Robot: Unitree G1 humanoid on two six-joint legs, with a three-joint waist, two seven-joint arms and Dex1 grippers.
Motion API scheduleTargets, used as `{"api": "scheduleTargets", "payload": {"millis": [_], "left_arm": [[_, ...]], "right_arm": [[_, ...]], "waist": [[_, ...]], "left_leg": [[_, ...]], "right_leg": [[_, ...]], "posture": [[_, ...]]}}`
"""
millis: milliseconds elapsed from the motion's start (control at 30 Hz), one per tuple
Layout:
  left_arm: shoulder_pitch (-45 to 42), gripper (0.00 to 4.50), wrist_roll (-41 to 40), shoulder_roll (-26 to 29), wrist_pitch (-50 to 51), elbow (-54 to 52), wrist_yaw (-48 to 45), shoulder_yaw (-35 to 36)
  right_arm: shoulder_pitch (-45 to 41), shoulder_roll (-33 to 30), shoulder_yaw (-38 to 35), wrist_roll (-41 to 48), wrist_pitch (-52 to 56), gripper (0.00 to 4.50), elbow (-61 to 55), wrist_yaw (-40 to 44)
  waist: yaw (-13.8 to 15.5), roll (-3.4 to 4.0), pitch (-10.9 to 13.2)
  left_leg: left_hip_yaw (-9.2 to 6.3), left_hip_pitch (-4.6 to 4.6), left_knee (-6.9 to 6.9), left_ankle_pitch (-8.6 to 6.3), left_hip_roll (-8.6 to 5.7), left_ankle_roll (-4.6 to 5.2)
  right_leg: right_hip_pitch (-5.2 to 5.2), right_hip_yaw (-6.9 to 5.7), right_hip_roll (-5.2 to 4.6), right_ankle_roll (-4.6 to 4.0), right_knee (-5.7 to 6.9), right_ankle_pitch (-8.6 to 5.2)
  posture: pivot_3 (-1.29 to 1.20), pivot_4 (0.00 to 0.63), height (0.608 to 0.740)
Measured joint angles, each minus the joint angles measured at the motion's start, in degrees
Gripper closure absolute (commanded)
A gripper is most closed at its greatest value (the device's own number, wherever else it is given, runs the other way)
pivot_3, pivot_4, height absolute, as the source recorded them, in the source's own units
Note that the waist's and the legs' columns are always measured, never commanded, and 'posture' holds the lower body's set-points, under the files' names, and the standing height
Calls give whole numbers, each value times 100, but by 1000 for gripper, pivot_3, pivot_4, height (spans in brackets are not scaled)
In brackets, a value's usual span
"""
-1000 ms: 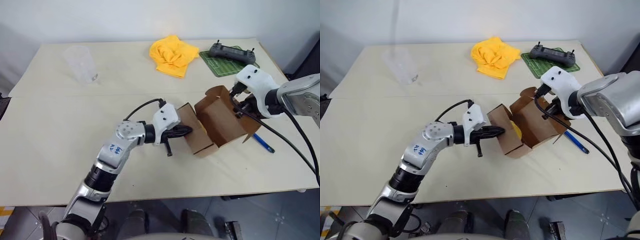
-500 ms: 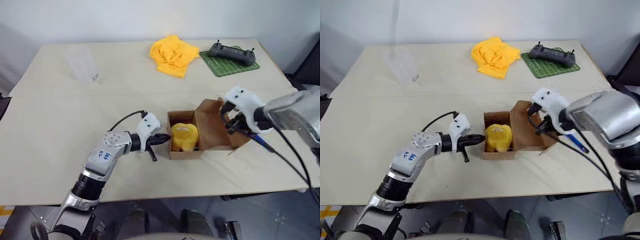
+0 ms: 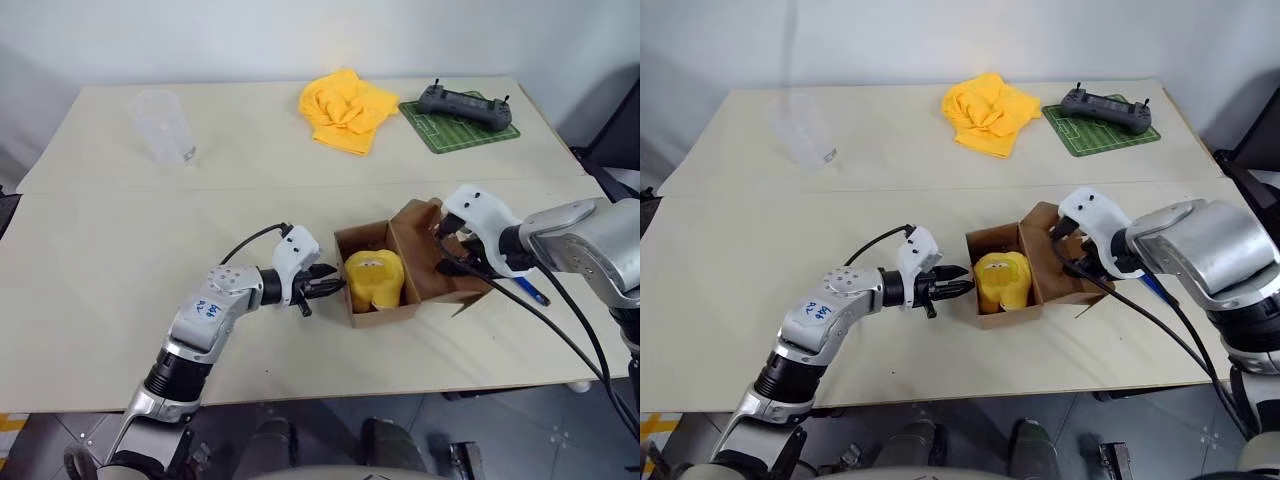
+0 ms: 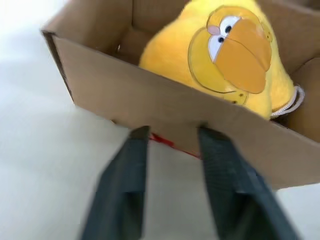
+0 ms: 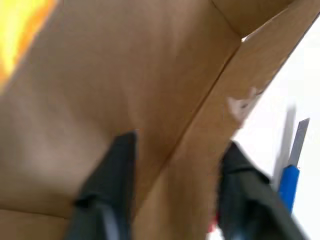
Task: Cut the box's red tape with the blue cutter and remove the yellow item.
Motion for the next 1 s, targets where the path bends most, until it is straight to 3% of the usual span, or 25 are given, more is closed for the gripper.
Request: {"api": "scheduleTargets", "payload": {"millis": [133, 200, 367, 500, 667, 767, 900, 1000], "left_arm": [[39, 566, -73, 426, -371, -45, -207, 264], [178, 33, -98, 774, -894, -40, -417, 558], [797, 33, -551, 1403, -1828, -81, -1173, 1436], [2236, 33, -978, 1904, -1974, -106, -1535, 2636], [3521, 33, -1299, 1752, -2251, -258, -1493, 3534], [4065, 33, -1304, 1592, -2385, -300, -1427, 3687], [4254, 33, -1353, 1557, -2439, -469, -1291, 3781], [4224, 33, -1405, 1554, -2474, -530, -1175, 3791]], "right_arm": [[727, -163, -672, -115, -1366, 9, 286, 456], [1153, -369, -1238, -107, -2202, 0, 504, 940], [2151, -490, -2490, 32, -3856, 0, 808, 2165], [2811, 92, -3514, 206, -5415, 0, 1490, 3053], [2868, 202, -3420, 265, -5724, 0, 1539, 3360], [2773, 391, -3187, 212, -5661, 0, 1659, 3264], [2577, 420, -2814, -99, -5651, 0, 1824, 3005], [2303, 348, -2308, -972, -5825, 0, 2188, 2452]], "waist": [[-15, 0, 0], [-15, 0, 1], [-21, 0, 1], [-97, 1, 8], [-136, 1, 11], [-146, -1, 12], [-131, 1, 12], [-156, 2, 11]], "left_leg": [[11, 2, -1, 0, 1, 0], [14, 3, -3, 0, 4, 0], [20, 14, -5, -1, 11, 0], [35, 22, -8, -4, 17, 1], [37, 62, -3, -5, 31, 2], [26, 111, -9, -18, 45, 2], [-2, 113, -9, -25, 51, 1], [0, 112, -10, -30, 50, -3]], "right_leg": [[-1, 3, 0, 0, -2, 0], [-2, 2, 1, 0, -3, 0], [9, -1, 3, 0, -11, 0], [9, -1, 2, 0, -11, 0], [40, 6, -3, -4, -9, 3], [83, 12, -4, -8, -40, 2], [83, 19, -7, -11, -43, 2], [77, 21, -8, -12, -43, 2]], "posture": [[0, 150, 740], [0, 150, 740], [0, 150, 740], [0, 150, 740], [0, 150, 740], [0, 150, 740], [0, 150, 740], [0, 150, 740]]}}
